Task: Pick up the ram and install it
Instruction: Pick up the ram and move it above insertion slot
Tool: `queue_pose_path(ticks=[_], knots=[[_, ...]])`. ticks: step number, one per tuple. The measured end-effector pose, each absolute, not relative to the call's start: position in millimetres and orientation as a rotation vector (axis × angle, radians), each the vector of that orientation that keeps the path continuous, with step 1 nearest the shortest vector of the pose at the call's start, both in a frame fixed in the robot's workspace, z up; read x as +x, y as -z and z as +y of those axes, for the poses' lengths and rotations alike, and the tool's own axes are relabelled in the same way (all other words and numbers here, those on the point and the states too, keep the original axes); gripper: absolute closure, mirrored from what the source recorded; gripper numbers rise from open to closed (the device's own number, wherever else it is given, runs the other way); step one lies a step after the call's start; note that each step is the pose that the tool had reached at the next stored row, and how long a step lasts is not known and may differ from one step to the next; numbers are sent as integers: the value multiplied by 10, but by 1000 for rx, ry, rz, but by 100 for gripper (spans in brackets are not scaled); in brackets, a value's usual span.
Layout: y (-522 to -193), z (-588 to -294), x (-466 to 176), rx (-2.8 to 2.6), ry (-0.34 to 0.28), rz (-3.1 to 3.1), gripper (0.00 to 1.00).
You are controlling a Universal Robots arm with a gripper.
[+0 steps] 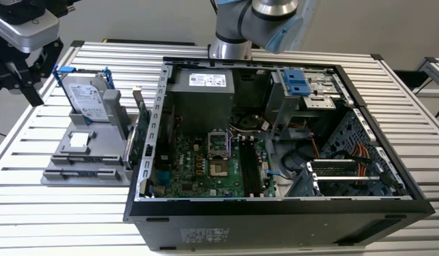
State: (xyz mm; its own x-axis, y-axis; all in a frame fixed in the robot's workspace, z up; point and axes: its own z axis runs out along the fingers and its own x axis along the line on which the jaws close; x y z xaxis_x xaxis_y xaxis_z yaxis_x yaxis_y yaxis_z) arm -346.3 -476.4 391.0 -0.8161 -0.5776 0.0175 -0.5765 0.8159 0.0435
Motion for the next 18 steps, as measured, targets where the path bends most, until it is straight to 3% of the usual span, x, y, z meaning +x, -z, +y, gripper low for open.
queue_pose_path(ticks=[18], knots=[[-3910, -4764, -3463, 1307, 50, -2819, 100]])
